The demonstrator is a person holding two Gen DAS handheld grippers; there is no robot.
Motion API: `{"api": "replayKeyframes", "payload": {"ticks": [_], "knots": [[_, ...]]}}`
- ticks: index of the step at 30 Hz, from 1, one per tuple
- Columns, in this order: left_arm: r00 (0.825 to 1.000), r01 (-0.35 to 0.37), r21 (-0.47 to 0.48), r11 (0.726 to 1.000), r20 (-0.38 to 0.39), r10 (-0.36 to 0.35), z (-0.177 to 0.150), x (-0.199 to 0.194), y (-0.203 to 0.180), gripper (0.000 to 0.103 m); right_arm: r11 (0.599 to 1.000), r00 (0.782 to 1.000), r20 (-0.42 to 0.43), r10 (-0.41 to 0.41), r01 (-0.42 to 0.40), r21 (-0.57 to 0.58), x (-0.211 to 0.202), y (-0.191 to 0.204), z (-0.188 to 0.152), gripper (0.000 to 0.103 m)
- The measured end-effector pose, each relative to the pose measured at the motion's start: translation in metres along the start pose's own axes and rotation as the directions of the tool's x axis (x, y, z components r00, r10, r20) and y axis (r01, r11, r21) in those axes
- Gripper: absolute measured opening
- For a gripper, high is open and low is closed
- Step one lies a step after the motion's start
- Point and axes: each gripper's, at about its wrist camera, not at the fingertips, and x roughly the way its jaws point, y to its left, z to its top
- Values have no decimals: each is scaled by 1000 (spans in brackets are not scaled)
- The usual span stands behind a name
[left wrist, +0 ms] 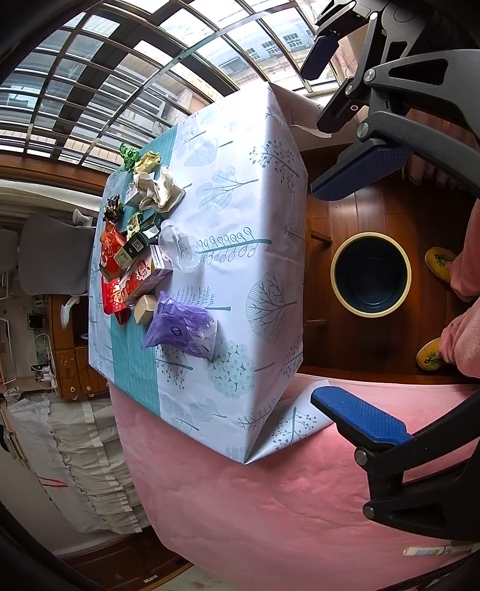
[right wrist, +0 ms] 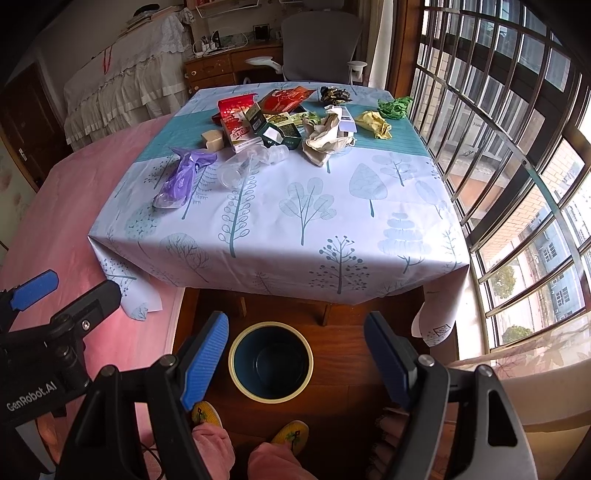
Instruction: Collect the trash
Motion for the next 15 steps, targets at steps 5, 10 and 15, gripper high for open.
{"api": "replayKeyframes", "payload": {"ticks": [5, 10, 15], "knots": [[1000, -14, 13, 1000, -9, 14, -3, 0, 0, 100, 1000, 1000, -10, 16, -16, 2, -2, -2, -3, 77], [1000, -22, 19, 1000, -6, 22, -5, -2, 1, 100, 999, 999, -27, 37, -37, 1, 0, 1, -5, 77], [1000, -19, 26, 999, -2, 19, -5, -3, 8, 100, 998, 998, -21, 51, -50, 24, 1, 1, 1, 77]]}}
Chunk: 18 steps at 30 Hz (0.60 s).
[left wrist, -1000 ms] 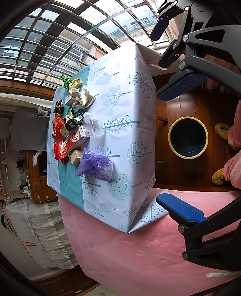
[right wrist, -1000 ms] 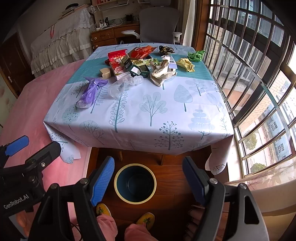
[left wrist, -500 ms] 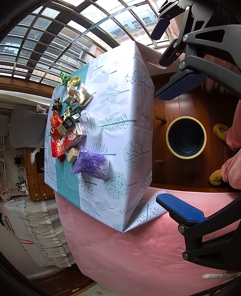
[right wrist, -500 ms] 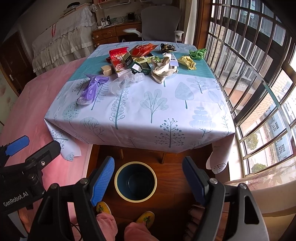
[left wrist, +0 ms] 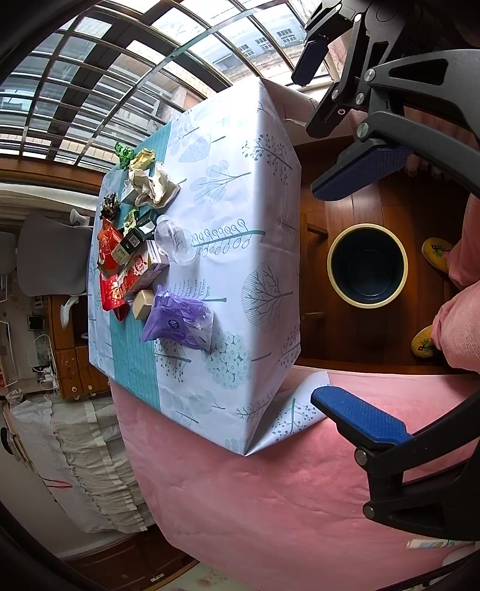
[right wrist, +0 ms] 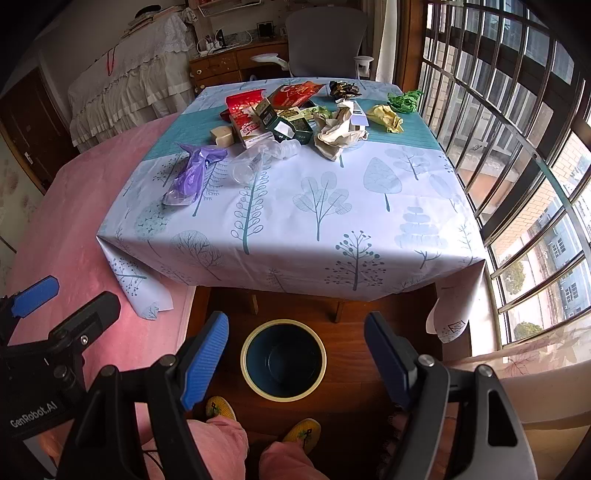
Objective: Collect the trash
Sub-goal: 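Grasp the purple plastic bag with left gripper while right gripper grasps white tissue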
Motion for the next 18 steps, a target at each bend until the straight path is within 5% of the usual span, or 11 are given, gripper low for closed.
{"api": "replayKeyframes", "payload": {"ticks": [10, 18], "knots": [[999, -24, 31, 999, -20, 25, 39, 20, 31, 100, 998, 1000, -12, 28, -27, 61, 17, 12, 28, 77], [992, 66, -3, 998, -111, -66, 109, 77, 55, 100, 985, 999, -24, 39, -34, 172, 37, 20, 86, 71]]}}
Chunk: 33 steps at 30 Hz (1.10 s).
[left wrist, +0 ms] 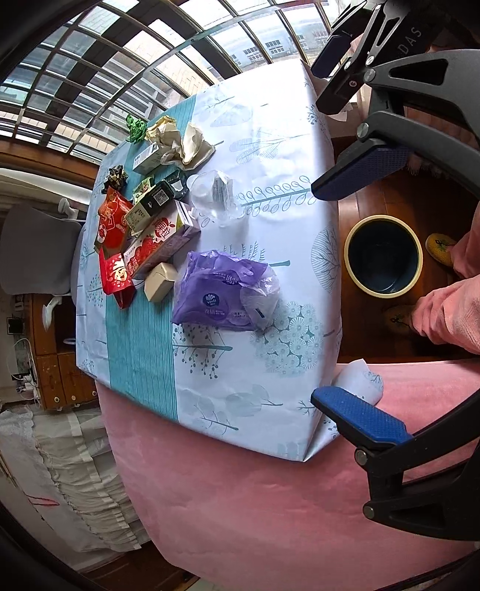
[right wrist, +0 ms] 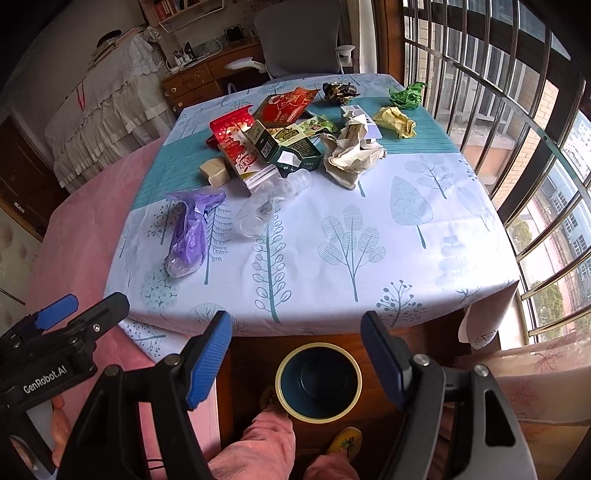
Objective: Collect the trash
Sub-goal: 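Grasp the purple plastic bag with left gripper while right gripper grasps white tissue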
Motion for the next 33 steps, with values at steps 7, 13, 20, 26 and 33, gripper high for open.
{"api": "replayKeyframes", "payload": {"ticks": [7, 13, 20, 26, 33], "knots": [[996, 36, 9, 999, -87, -35, 59, 71, 0, 100, 998, 1000, 4, -7, 7, 65, 24, 13, 43, 67], [989, 21, 61, 998, -148, -11, 84, 128, -8, 100, 992, 999, -23, -27, 29, 124, 54, 11, 67, 66], [973, 41, 118, 992, -232, -13, 95, 172, -14, 76, 978, 996, -40, -74, 81, 192, 79, -21, 91, 64], [976, 80, 138, 987, -214, -49, 103, 176, -11, 30, 939, 999, -33, -35, 44, 341, 92, -62, 120, 64], [981, 164, 117, 979, -123, -150, 135, 153, -7, 10, 871, 999, 36, -11, -8, 492, 115, -96, 156, 77]]}}
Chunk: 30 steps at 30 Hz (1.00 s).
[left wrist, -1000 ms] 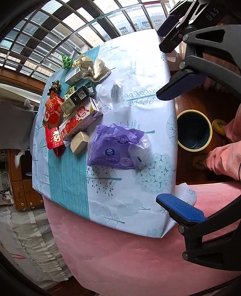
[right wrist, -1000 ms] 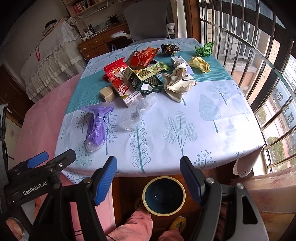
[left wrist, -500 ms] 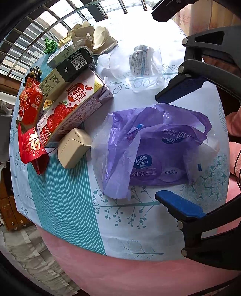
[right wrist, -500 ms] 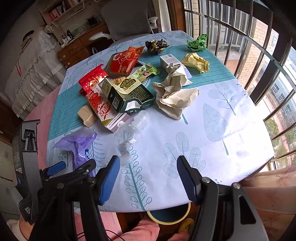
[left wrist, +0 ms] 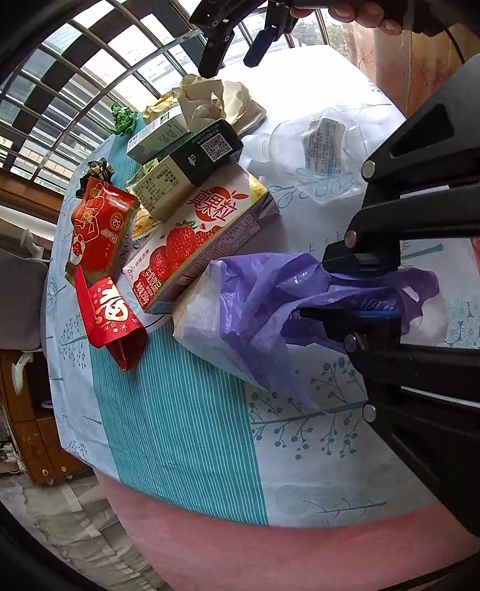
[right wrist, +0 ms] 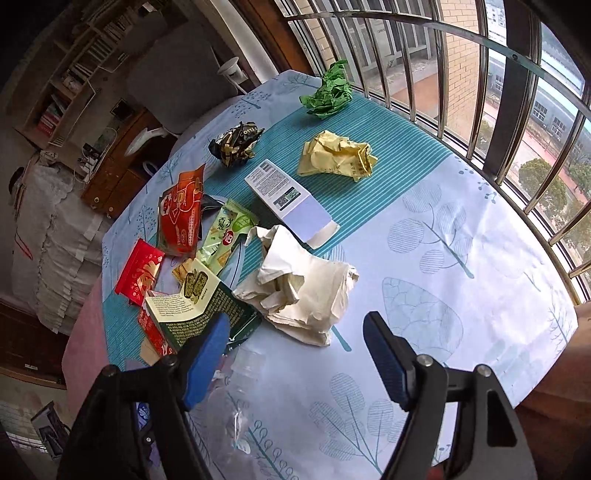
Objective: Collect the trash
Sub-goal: 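Grasp the purple plastic bag with left gripper while right gripper grasps white tissue, then carry bag and tissue to the bin and open both grippers to drop them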
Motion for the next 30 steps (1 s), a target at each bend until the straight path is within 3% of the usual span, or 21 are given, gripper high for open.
{"api": "replayKeyframes", "payload": {"ticks": [8, 10, 11, 13, 15, 16, 24, 30], "knots": [[998, 59, -39, 998, 34, -57, 25, -20, 11, 10, 994, 997, -49, -54, 58, 90, 44, -5, 21, 77], [997, 66, -42, 997, 42, -64, 21, -25, 14, 10, 994, 997, -64, -47, 53, 95, 50, -5, 20, 66], [997, 67, -45, 997, 43, -65, 21, -26, 16, 10, 994, 997, -66, -27, 34, 105, 52, -5, 19, 49], [997, 71, -53, 996, 42, -69, 19, -29, 18, 10, 994, 998, -53, -17, 22, 106, 48, -3, 17, 39], [997, 72, -57, 996, 43, -70, 14, -33, 20, 10, 996, 998, -56, -20, 25, 82, 43, 2, 16, 20], [997, 72, -59, 996, 44, -69, 12, -36, 20, 10, 998, 998, -54, -12, 16, 68, 38, 4, 15, 16], [993, 61, -56, 997, 103, -55, -23, -82, 4, 10, 994, 999, 2, 44, -44, -104, -35, 8, -11, 13], [984, 68, -139, 988, 171, -44, -77, -127, -22, 10, 947, 990, -54, 129, -139, -290, -91, -6, -61, 13]]}}
